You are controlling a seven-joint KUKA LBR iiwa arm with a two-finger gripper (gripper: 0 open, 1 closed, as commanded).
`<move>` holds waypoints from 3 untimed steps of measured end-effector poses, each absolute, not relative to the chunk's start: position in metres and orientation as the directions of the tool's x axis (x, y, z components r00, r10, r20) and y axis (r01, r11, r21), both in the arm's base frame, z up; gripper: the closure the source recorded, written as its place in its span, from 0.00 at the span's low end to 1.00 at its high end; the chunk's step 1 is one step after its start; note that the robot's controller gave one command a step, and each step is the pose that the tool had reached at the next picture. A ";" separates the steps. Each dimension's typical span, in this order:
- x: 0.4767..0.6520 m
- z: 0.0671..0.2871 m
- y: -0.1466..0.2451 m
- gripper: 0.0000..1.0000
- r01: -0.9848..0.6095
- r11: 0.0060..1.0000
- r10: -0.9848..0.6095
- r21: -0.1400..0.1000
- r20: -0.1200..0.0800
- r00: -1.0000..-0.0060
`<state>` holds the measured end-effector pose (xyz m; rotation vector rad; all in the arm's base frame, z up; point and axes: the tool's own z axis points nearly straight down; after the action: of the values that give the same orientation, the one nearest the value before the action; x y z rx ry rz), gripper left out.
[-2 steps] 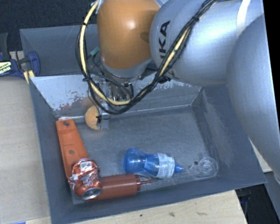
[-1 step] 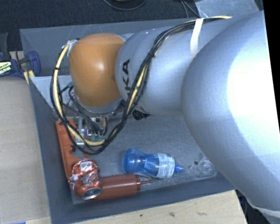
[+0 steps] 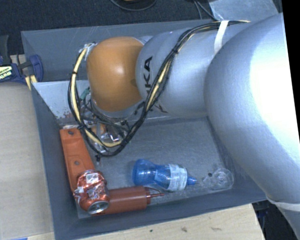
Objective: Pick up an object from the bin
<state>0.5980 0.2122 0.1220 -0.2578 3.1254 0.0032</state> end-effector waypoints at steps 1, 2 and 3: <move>0.600 0.087 0.224 0.00 -0.251 0.968 -0.251 0.003 0.000 -0.968; 0.608 0.072 0.240 0.00 0.150 0.989 0.150 0.006 -0.009 -0.989; 0.610 0.078 0.210 1.00 -0.075 0.997 -0.075 0.004 -0.001 -0.997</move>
Offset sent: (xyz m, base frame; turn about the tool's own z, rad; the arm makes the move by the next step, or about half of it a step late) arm 0.0095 0.0291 -0.0520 0.3157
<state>0.6099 0.2105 0.0775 -0.1178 3.1387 0.0056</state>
